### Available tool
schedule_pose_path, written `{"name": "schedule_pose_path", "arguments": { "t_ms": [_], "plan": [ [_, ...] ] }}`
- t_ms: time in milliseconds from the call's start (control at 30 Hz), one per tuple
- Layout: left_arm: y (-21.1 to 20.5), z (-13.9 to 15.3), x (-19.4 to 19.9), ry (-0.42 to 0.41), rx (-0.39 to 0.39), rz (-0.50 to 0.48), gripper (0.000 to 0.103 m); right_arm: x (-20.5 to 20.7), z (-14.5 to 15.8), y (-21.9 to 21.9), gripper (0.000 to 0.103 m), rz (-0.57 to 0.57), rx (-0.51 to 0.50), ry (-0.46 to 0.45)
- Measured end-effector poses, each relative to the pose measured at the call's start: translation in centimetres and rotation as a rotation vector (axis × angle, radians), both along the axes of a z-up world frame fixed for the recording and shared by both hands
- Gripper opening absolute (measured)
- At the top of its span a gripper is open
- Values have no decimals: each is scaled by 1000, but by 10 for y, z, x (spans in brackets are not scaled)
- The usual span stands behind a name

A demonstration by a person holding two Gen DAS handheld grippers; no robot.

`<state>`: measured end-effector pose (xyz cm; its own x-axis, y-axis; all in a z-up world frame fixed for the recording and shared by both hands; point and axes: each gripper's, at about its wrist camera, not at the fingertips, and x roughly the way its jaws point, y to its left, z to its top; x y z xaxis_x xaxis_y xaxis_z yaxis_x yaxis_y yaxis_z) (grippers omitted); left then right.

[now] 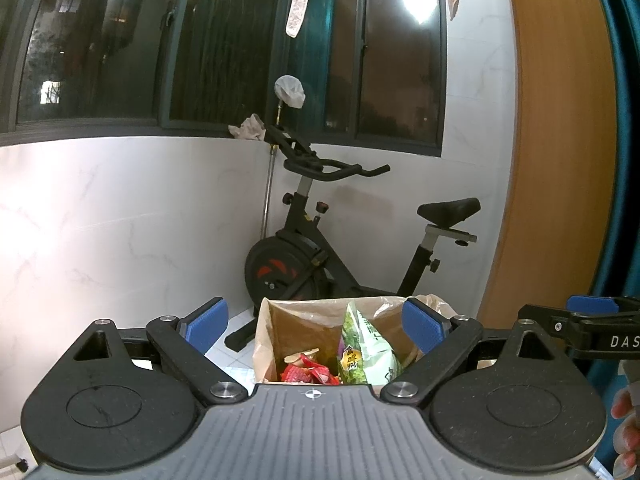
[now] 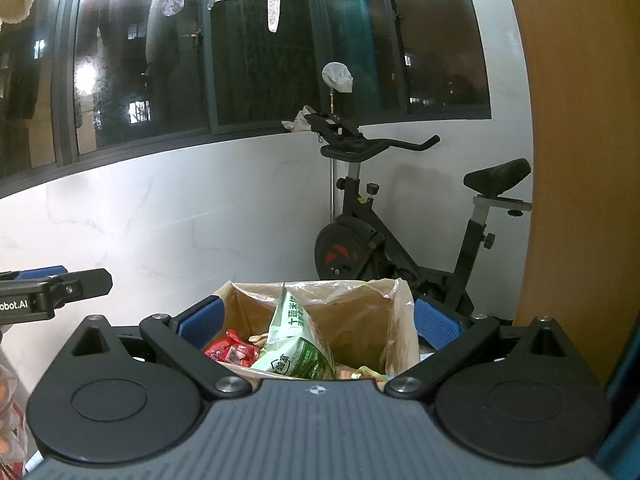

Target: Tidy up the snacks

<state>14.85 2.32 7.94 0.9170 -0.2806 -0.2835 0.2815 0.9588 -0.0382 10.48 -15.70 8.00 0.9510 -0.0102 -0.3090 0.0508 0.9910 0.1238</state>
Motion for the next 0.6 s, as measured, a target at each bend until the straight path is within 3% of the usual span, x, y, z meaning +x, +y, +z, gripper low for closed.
{"name": "schedule_pose_path", "arguments": {
  "t_ms": [600],
  "plan": [
    [2, -1, 2, 13, -1, -8, 95, -2, -1, -2, 103, 1, 6, 5]
  ]
}}
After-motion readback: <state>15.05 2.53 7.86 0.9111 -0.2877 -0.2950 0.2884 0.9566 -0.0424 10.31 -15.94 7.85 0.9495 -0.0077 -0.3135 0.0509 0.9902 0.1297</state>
